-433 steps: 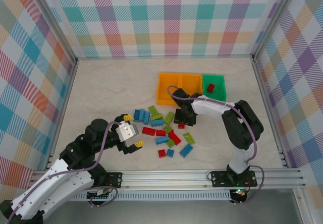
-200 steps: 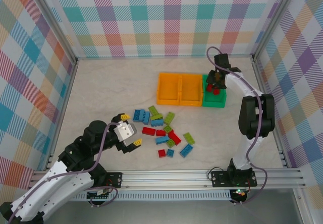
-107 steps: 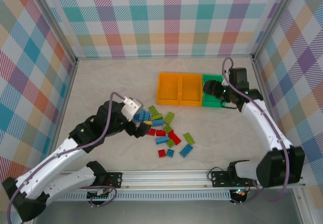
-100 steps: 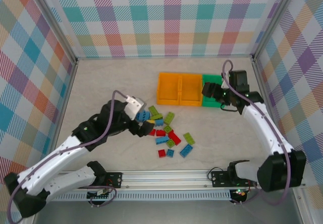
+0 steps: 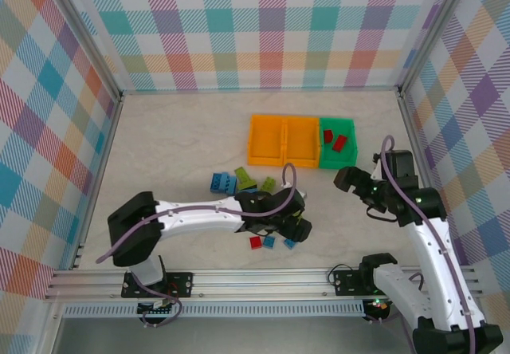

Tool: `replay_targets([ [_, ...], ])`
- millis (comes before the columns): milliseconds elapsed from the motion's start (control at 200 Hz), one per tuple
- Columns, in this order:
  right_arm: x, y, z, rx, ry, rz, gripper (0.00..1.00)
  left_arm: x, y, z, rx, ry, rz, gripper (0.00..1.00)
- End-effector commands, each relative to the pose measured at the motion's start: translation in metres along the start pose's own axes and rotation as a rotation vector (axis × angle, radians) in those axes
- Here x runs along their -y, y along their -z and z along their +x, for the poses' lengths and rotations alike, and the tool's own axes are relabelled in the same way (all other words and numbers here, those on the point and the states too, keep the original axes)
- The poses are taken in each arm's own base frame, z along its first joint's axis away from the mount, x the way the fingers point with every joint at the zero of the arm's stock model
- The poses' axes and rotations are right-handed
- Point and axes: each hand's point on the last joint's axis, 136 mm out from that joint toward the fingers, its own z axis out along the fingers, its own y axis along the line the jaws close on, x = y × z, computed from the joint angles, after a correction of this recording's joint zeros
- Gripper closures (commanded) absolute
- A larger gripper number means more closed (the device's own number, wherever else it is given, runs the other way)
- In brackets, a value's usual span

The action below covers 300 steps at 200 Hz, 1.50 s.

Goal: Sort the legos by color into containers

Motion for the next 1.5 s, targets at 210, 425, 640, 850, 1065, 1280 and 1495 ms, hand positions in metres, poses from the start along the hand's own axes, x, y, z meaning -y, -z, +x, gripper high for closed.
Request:
replay_targets([
  [210,0.018,0.013,-0.005,0.097,-0.071,0.068,0.03,0.019,-0.033,0.03,-0.157,-0.067,-0.058,0.18],
  [425,0.012,0.022,-0.01,0.16,-0.073,0.012,0.02,0.009,-0.049,0.035,-0.13,-0.081,-0.163,0.26],
  [640,0.009,0.021,-0.01,0.147,-0.066,0.008,0.01,0.0,-0.063,0.051,-0.183,-0.088,-0.187,0.43],
  [850,-0.007,0.019,-0.005,0.093,-0.042,-0.07,0.01,0.015,-0.046,0.034,-0.104,-0.084,-0.11,0.65],
  [1065,-0.037,0.029,0.0,0.061,0.024,-0.231,0.0,-0.002,0.025,-0.038,0.103,-0.032,-0.118,0.68],
  [1280,-0.062,0.029,0.004,0.032,0.049,-0.382,0.02,-0.089,0.073,-0.13,0.28,0.091,-0.295,0.68],
  [1495,-0.055,0.022,0.007,0.03,0.048,-0.359,0.01,-0.178,0.056,-0.202,0.326,0.226,-0.393,0.69],
])
